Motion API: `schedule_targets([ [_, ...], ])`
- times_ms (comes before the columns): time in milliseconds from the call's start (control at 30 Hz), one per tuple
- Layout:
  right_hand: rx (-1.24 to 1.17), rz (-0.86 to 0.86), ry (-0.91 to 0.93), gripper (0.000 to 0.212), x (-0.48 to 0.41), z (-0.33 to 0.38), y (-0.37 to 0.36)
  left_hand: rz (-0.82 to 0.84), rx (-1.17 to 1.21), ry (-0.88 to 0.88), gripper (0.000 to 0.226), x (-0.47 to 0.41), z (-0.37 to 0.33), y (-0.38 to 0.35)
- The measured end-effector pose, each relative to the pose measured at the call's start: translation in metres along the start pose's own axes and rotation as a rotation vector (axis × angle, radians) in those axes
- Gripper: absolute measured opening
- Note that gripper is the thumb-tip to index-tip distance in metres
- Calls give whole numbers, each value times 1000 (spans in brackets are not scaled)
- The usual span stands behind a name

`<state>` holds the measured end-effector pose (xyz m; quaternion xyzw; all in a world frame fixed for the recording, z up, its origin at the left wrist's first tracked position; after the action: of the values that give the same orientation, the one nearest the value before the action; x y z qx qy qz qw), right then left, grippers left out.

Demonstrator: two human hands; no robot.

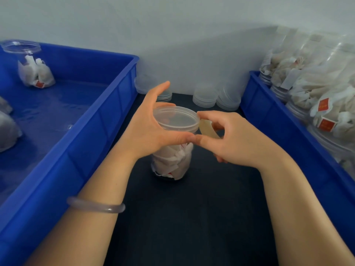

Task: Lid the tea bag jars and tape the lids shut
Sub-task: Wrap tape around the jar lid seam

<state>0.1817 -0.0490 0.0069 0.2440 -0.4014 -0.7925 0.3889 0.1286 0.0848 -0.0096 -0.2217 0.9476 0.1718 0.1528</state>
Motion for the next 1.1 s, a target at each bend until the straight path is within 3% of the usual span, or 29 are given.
schedule_targets([
  [100,-46,26,-4,27,1,-2,1,21,5,19,121,1,1,1],
  [200,-44,28,-6,48,2,-7,5,41,22,24,123,0,3,2],
  [333,-1,-17,33,24,0,-3,6,42,49,33,117,1,4,3],
  [433,1,-32,-18,36,-3,-11,5,57,38,28,114,2,3,0],
  [533,53,-38,-22,35,-5,-12,4,73,19,26,111,2,4,-1],
  [600,111,-37,-11,50,-5,-10,1,89,24,37,108,2,4,2],
  [700,88,-42,18,44,-8,-4,-5,109,47,40,101,5,3,7],
  [833,-22,71,-81,73,-6,-16,-15,199,35,34,104,7,-3,0],
  [867,-35,86,-63,70,-4,-16,-15,240,-9,42,106,7,-4,-4],
  [967,-57,78,3,31,-2,-16,-11,275,-154,98,117,5,-4,-8],
  [1033,-73,71,-2,28,-1,-18,-11,237,-244,108,122,6,-8,-7],
  [1100,-86,45,-36,38,-3,-18,-11,213,-350,83,127,5,-13,-7],
])
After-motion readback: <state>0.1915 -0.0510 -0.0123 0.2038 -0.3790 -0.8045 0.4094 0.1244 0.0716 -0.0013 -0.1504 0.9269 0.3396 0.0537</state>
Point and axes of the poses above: each hand's wrist, its own x-axis away from the middle knuckle, its own y-axis out of the back of the hand, z = x × y, the point moved 9 cm from there along -x, towards the middle knuckle, and after that the axes turned 7 degrees about x, right-handed, at the moved point
